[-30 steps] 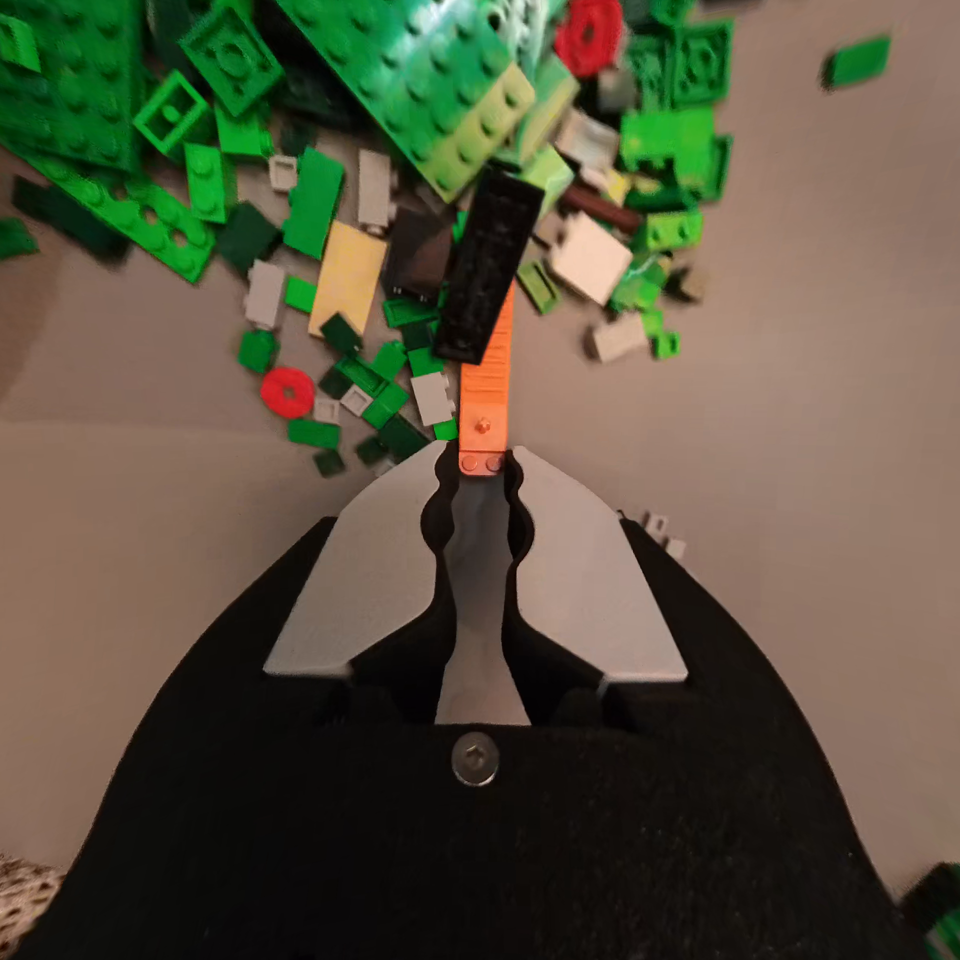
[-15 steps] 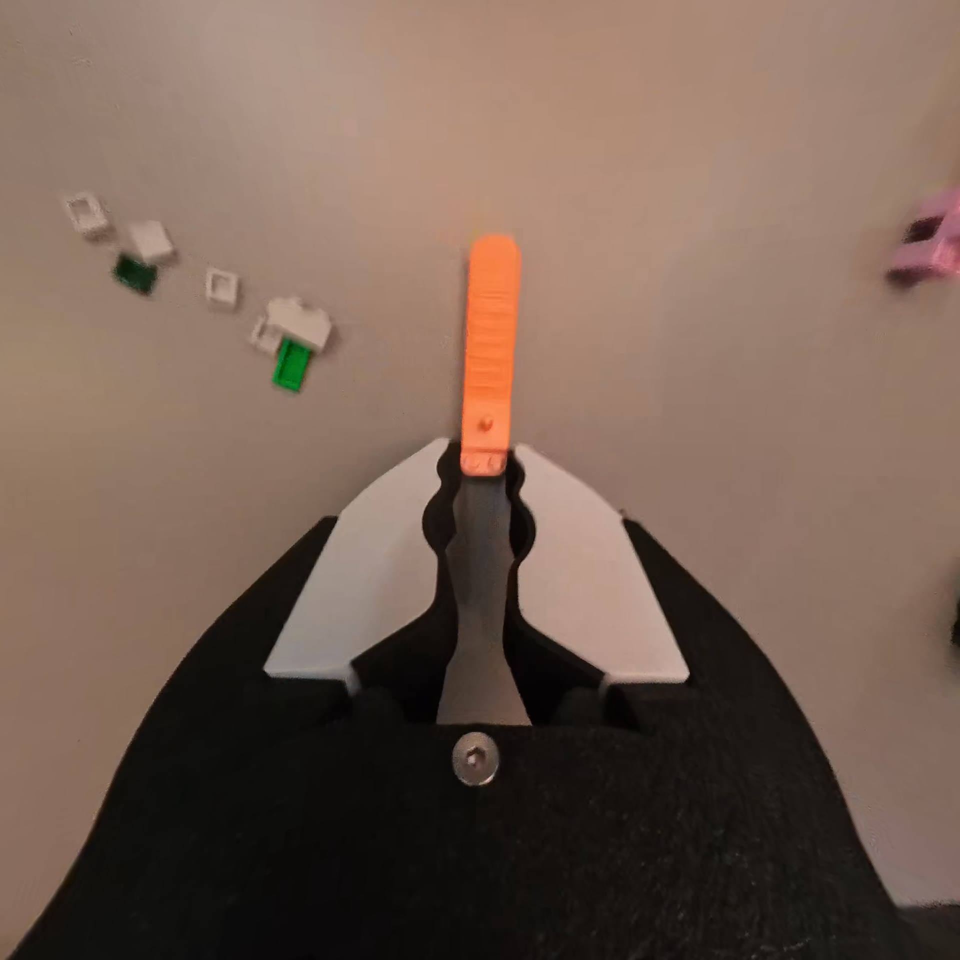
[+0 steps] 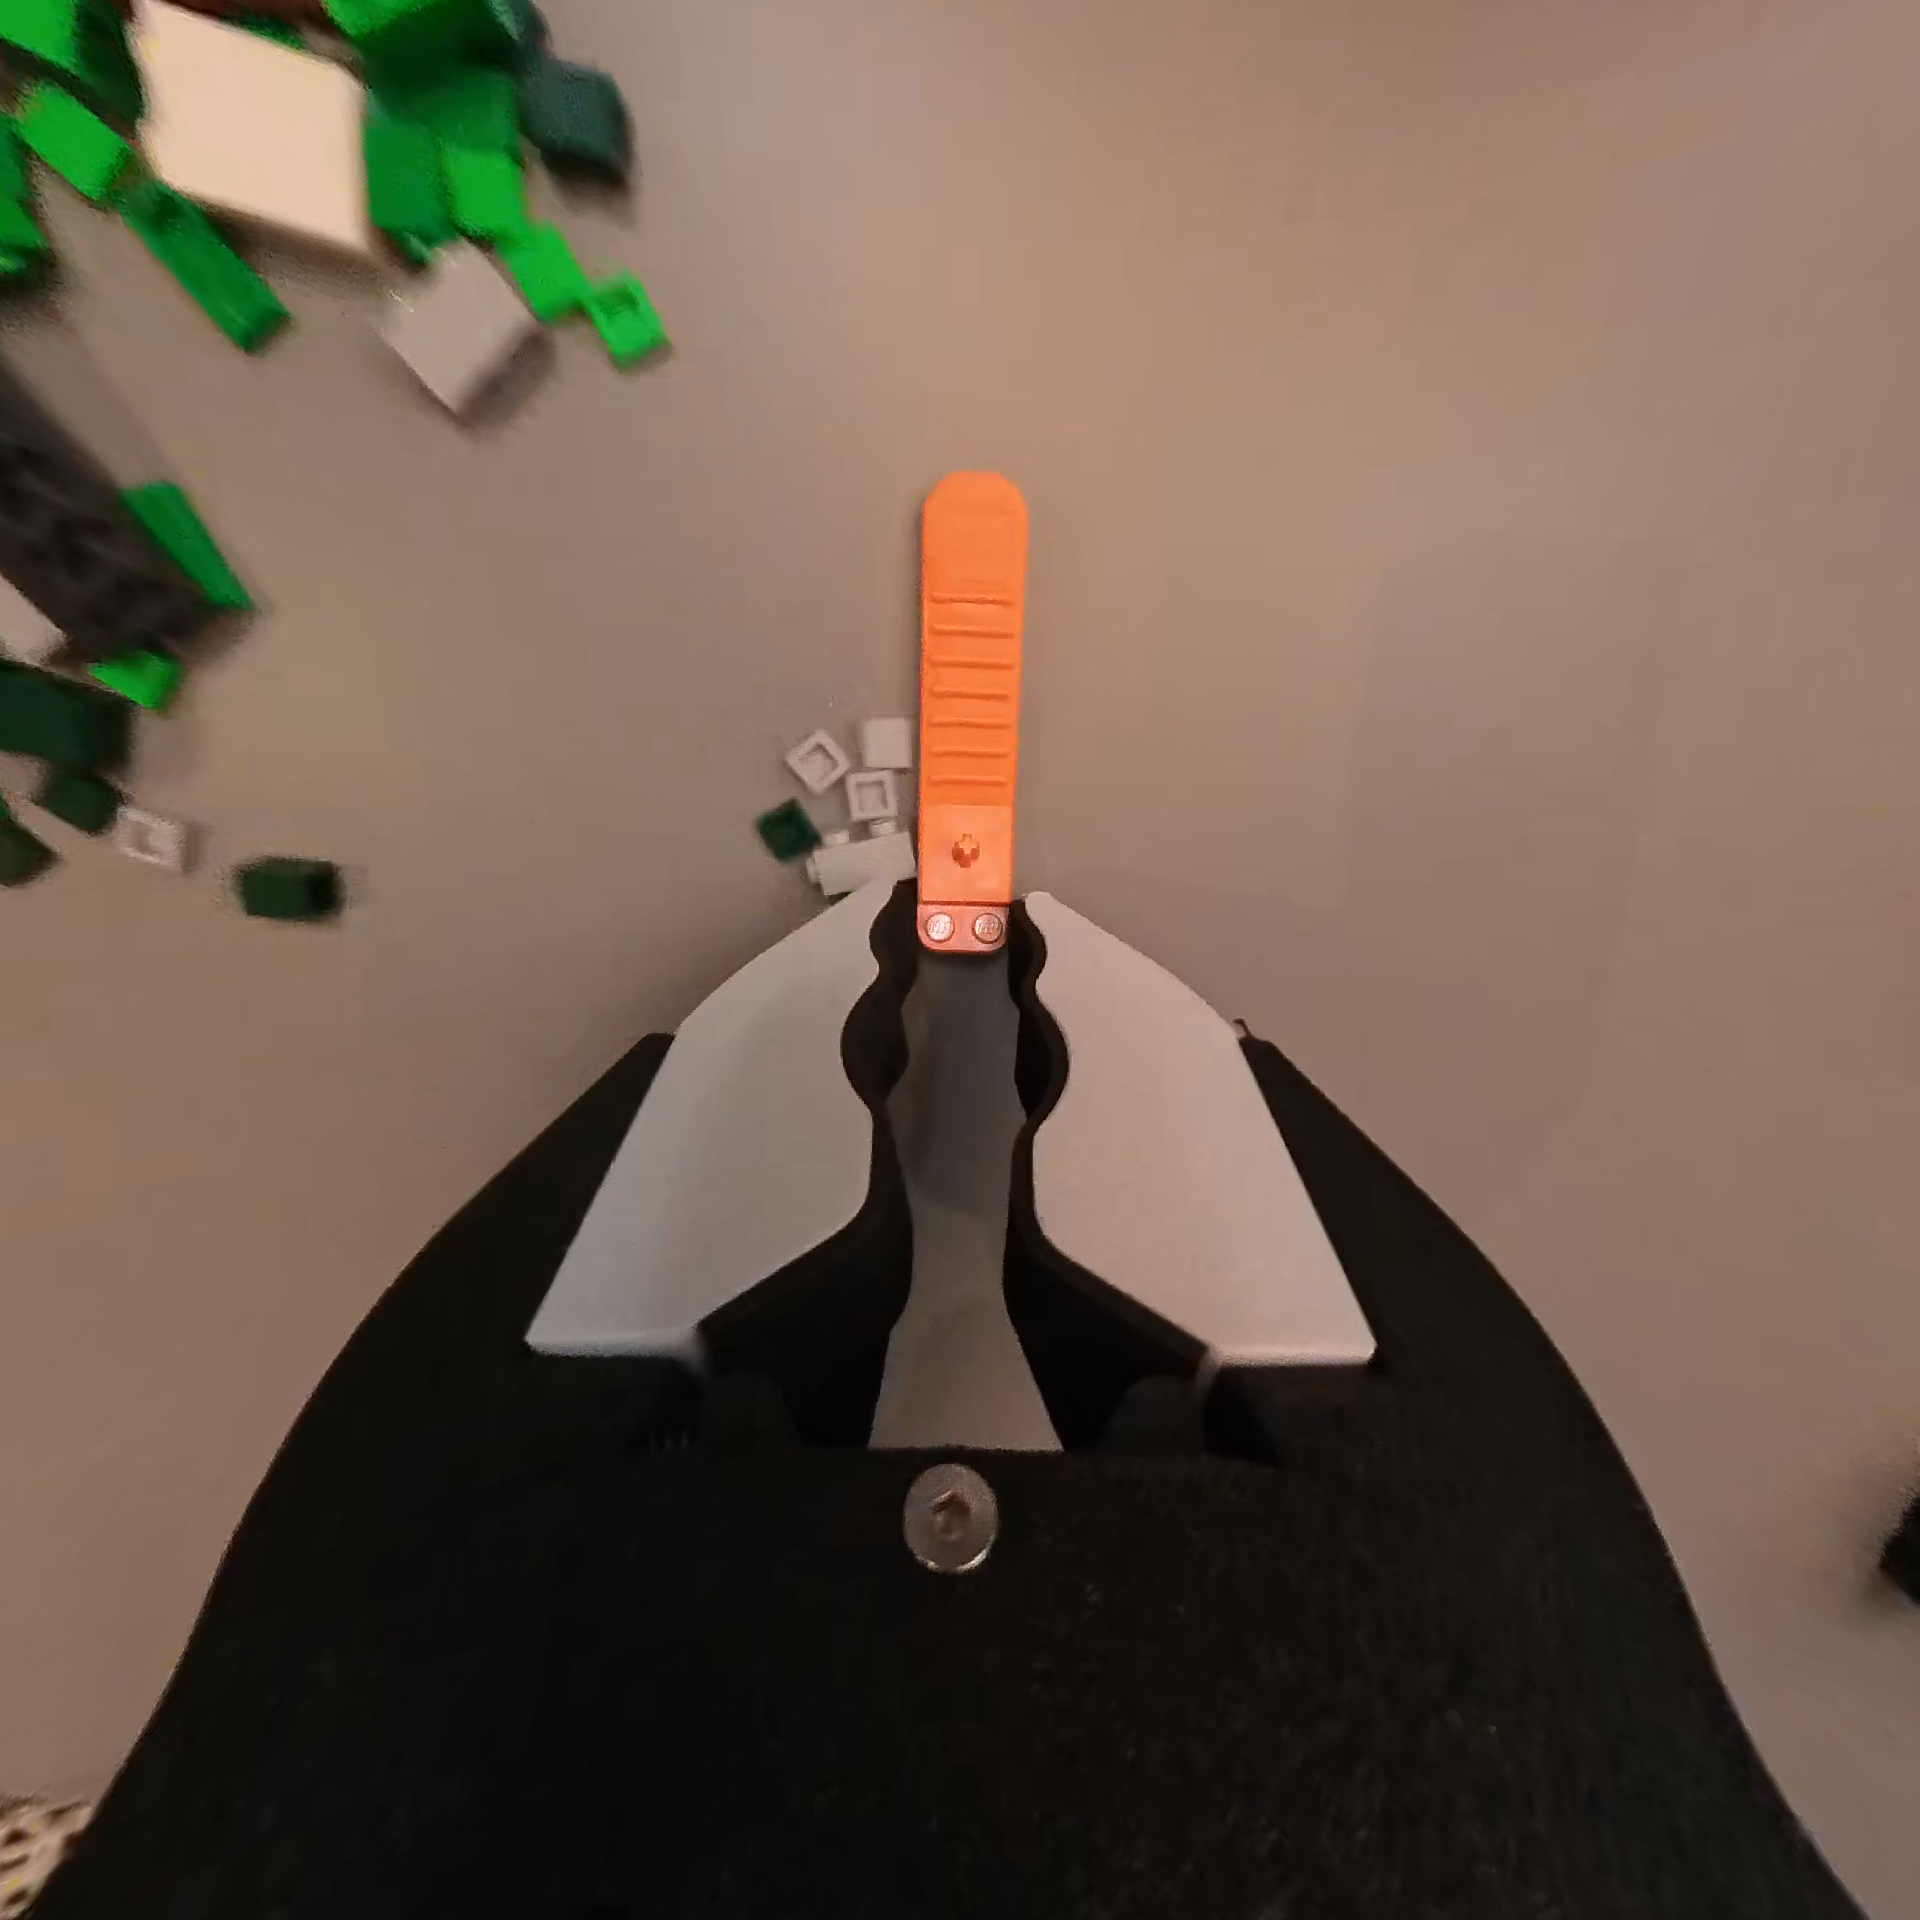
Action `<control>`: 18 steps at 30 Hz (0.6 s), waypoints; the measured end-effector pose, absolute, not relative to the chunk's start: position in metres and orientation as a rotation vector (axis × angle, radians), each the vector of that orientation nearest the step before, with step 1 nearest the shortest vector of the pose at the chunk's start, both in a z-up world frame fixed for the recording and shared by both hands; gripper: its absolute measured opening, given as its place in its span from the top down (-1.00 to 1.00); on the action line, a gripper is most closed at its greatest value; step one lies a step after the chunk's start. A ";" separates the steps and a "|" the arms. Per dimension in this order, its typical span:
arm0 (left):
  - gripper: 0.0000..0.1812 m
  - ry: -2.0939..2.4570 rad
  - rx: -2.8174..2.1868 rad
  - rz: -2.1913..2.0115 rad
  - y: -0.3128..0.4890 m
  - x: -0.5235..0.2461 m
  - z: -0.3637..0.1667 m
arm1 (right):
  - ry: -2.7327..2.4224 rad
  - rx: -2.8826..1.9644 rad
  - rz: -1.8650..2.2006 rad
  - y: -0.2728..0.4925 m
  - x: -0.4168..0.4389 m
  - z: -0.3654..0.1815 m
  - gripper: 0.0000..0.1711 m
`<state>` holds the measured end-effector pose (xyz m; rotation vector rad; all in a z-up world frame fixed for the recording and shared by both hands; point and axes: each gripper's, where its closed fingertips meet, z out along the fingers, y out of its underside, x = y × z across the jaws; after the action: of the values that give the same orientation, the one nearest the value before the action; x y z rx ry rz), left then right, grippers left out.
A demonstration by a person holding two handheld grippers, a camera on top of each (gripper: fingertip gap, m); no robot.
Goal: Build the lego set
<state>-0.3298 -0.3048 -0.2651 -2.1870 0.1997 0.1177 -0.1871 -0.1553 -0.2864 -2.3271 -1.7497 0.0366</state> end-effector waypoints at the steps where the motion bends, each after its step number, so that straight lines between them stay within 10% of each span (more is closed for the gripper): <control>1: 1.00 0.200 -2.195 0.117 -0.305 -0.330 -0.266 | -1.773 -2.313 0.041 -0.159 -0.196 -0.287 0.81; 18: 1.00 0.131 -2.197 0.129 -0.308 -0.341 -0.268 | -2.015 -2.044 0.132 -0.214 -0.290 -0.277 0.81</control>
<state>-0.3412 -0.3079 -0.2680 -2.1965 0.1315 0.1288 -0.2897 -0.2136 -0.2773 -2.0440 -2.0150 0.1315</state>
